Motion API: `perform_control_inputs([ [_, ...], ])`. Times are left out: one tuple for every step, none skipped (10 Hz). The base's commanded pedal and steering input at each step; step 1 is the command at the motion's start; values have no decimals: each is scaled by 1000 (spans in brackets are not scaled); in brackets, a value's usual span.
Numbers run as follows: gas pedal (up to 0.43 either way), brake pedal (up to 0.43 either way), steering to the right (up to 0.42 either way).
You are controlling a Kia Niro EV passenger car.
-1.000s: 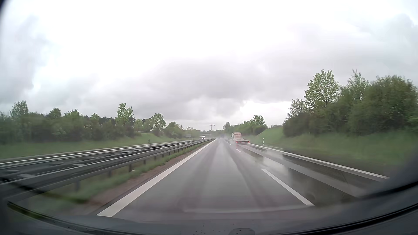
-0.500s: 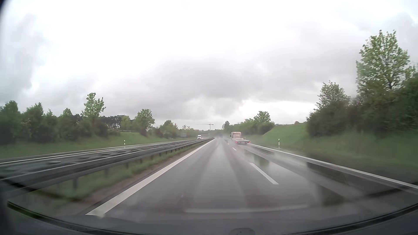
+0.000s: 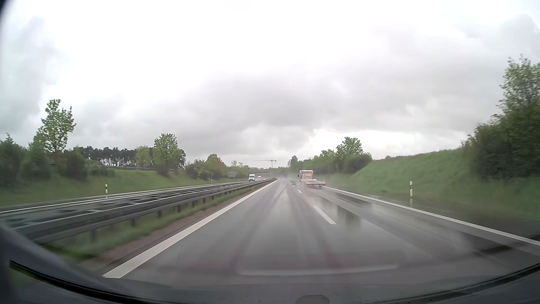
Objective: Follow the waypoints while adhering to traffic rules and regulations
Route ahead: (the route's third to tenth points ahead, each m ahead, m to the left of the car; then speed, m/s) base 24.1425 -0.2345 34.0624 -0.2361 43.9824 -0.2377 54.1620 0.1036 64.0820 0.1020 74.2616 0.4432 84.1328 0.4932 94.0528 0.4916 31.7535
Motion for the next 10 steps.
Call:
perform_control_inputs([
  [299,0,-5],
  [299,0,-5],
  [299,0,-5],
  [299,0,-5],
  [287,0,-5],
  [280,0,-5],
  [260,0,-5],
  [260,0,-4],
  [260,0,-3],
  [248,0,-2],
])
